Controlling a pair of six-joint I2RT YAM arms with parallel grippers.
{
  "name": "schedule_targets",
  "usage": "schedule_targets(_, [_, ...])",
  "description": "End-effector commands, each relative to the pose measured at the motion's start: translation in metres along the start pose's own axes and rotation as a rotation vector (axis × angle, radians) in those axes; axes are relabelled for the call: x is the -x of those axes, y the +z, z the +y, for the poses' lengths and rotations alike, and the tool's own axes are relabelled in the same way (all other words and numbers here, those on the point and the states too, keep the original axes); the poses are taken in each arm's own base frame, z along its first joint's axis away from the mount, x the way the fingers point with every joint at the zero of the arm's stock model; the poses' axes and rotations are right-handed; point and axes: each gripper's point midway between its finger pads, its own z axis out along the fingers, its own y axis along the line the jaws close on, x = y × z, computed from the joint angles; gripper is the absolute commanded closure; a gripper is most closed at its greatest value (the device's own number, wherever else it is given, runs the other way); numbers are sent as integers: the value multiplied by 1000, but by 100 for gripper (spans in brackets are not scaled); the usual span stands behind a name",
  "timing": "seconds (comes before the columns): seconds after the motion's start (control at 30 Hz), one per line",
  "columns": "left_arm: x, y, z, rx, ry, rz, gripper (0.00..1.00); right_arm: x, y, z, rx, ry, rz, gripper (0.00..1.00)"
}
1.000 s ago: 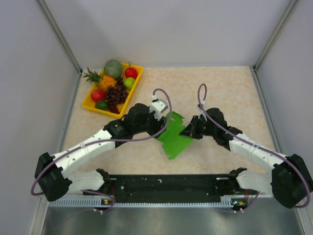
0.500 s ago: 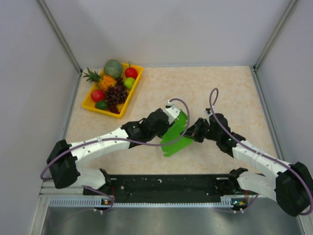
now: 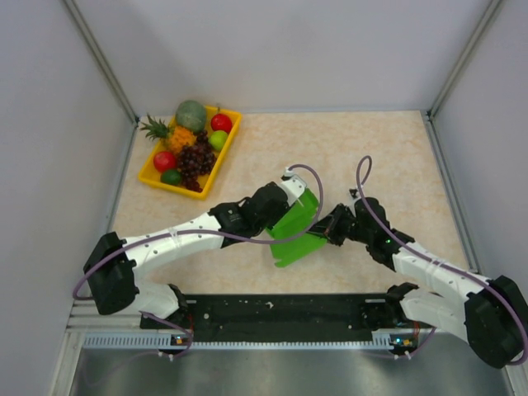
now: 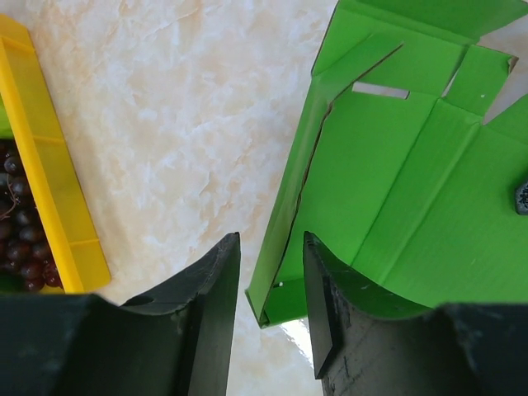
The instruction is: Fold the paper box
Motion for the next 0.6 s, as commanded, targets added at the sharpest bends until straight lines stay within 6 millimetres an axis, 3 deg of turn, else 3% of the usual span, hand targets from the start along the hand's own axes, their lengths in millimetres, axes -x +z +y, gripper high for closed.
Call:
schedule_targets(0.0, [27,-2,6,27,-18,-67,60,2,-4,24,86,-6,-19,100])
schedule_targets(0.4, [30,2,-1,-9,20,-71,78,-5,-5,32,117,12,-5,100])
schedule_targets(0.5, [29,0,-1,-1,47,-81,93,-6,-6,34,137,-5,-2,90])
schedule_targets(0.57, [33,-3,-3,3,75,-106,100,-6,-7,35,150,-48,-7,75])
